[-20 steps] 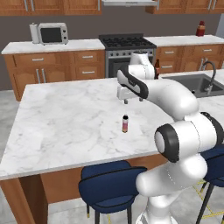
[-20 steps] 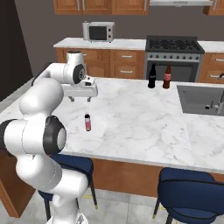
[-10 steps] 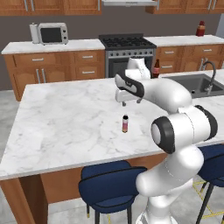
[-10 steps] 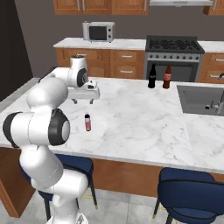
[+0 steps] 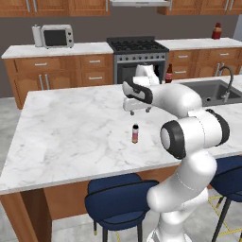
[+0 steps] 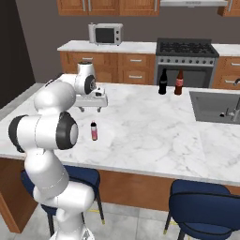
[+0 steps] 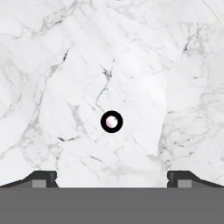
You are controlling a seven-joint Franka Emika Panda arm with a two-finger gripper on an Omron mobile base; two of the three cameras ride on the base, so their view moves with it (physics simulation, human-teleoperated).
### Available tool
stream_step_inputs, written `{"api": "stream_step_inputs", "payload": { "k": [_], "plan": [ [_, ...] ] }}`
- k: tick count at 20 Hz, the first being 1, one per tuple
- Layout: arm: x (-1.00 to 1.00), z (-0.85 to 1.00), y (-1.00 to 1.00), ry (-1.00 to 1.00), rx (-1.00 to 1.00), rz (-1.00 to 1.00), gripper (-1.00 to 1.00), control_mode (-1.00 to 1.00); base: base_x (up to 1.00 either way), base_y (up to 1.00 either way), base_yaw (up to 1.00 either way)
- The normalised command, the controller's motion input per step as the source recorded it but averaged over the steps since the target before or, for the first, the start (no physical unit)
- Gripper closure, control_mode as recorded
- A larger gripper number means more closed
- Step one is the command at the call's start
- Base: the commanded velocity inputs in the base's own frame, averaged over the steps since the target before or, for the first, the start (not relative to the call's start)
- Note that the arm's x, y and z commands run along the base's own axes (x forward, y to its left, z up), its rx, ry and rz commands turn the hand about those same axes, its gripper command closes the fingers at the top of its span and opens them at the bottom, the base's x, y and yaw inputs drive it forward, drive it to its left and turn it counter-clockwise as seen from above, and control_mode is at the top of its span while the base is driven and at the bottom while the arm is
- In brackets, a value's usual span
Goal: Place the large bottle from the dining counter next to the other large bottle outside the sink, and place the small bottle from the dining counter next to the other small bottle inside the sink.
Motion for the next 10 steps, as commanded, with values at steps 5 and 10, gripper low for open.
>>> {"api": "stream_step_inputs", "payload": {
  "k": [5, 10],
  "plan": [
    [0.29, -0.17, 0.03, 0.0, 0.0, 0.0, -1.0, -1.0, 0.0, 0.0, 0.0],
    [0.37, -0.22, 0.0, 0.0, 0.0, 0.0, -1.0, -1.0, 0.0, 0.0, 0.0]
  ]
}}
